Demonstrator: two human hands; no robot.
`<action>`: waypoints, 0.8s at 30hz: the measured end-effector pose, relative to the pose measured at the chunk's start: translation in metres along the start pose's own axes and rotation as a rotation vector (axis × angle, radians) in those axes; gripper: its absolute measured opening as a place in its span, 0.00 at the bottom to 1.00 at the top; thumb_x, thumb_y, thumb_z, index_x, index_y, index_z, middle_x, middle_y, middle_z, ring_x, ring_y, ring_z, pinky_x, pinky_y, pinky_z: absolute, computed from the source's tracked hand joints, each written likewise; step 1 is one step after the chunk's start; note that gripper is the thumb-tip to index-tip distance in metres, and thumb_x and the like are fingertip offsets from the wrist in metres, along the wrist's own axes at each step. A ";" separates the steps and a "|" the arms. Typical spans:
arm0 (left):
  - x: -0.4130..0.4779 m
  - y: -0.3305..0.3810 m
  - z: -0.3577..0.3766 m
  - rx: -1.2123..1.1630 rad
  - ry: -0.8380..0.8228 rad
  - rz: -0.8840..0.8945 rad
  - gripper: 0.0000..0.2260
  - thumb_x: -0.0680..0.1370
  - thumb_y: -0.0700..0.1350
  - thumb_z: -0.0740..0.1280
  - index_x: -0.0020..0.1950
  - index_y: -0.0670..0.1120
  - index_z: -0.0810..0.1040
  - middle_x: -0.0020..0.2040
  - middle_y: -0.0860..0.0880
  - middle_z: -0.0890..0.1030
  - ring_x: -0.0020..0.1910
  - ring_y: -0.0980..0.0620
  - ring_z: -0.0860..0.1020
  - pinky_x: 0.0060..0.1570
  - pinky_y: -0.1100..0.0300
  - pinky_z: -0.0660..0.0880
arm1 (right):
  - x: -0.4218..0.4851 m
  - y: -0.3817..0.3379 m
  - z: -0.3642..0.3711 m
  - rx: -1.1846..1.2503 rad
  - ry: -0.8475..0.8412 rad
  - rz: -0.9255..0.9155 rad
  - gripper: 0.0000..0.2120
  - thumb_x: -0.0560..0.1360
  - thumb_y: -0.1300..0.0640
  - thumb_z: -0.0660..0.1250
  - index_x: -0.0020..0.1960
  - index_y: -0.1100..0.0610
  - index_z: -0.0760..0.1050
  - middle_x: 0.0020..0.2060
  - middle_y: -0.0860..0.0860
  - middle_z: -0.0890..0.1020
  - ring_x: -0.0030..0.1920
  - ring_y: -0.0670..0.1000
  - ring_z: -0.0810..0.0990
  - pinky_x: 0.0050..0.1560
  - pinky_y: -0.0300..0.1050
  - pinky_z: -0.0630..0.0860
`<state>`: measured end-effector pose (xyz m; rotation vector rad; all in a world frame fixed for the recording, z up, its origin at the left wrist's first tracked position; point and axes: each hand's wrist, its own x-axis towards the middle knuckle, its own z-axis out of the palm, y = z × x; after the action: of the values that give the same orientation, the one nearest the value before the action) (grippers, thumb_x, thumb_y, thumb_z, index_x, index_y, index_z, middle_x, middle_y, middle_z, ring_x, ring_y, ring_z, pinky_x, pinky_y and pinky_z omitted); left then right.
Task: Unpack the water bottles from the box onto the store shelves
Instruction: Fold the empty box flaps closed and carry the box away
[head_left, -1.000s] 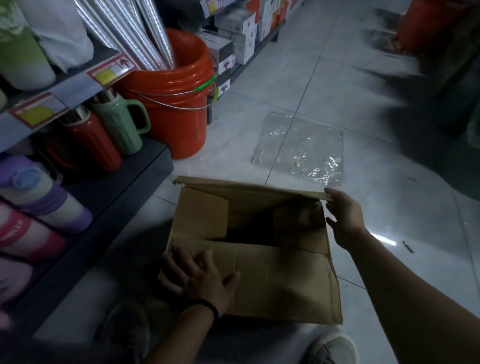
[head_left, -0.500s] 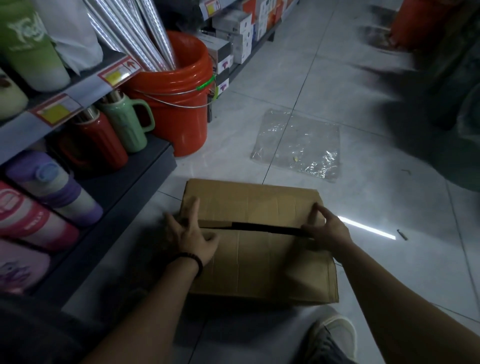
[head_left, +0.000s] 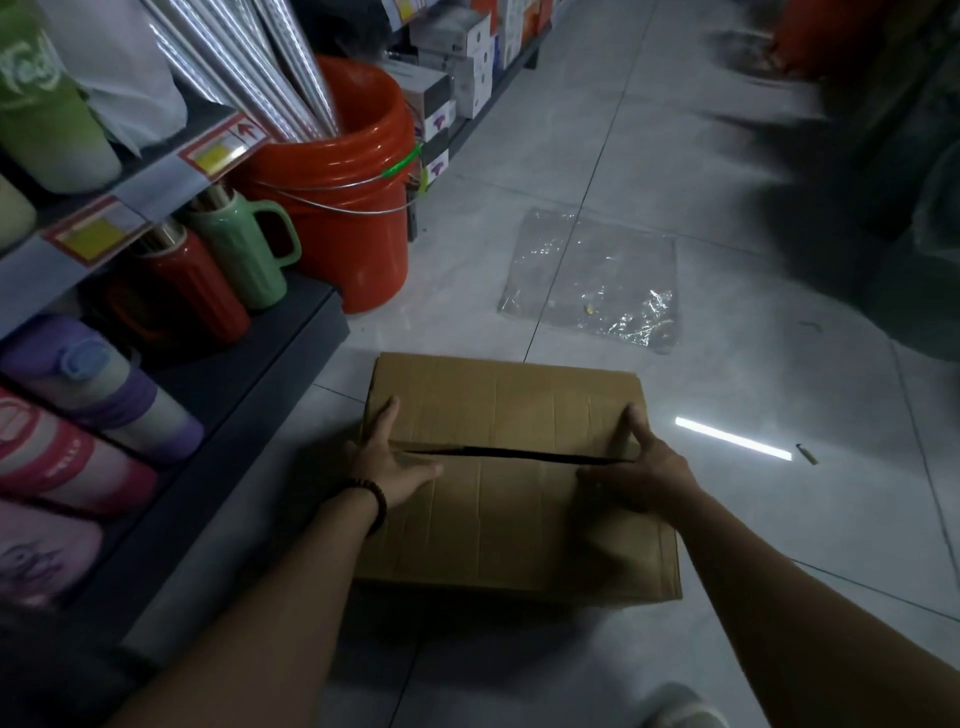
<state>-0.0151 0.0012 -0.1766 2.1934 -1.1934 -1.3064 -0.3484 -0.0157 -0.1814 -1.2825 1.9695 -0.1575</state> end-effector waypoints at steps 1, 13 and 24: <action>0.003 0.000 0.000 0.003 0.002 0.006 0.50 0.73 0.50 0.80 0.81 0.71 0.48 0.85 0.42 0.45 0.83 0.36 0.48 0.76 0.33 0.60 | 0.001 0.001 -0.002 -0.004 0.004 0.000 0.61 0.67 0.39 0.82 0.85 0.40 0.43 0.79 0.60 0.66 0.73 0.67 0.70 0.68 0.59 0.74; -0.026 0.089 -0.084 0.063 -0.051 0.287 0.55 0.64 0.65 0.81 0.82 0.70 0.48 0.84 0.51 0.59 0.80 0.45 0.63 0.76 0.44 0.66 | -0.083 -0.075 -0.106 0.050 0.174 -0.077 0.60 0.65 0.42 0.84 0.85 0.43 0.49 0.77 0.58 0.69 0.71 0.64 0.74 0.65 0.60 0.80; -0.027 0.179 -0.124 0.197 0.187 0.461 0.37 0.75 0.66 0.71 0.81 0.67 0.59 0.82 0.50 0.65 0.79 0.44 0.65 0.77 0.48 0.64 | -0.112 -0.128 -0.175 0.140 0.277 -0.078 0.53 0.67 0.43 0.83 0.82 0.42 0.55 0.64 0.54 0.73 0.55 0.55 0.75 0.46 0.49 0.78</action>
<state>-0.0064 -0.1017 0.0173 1.9422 -1.6783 -0.8084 -0.3471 -0.0365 0.0618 -1.3012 2.0967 -0.5281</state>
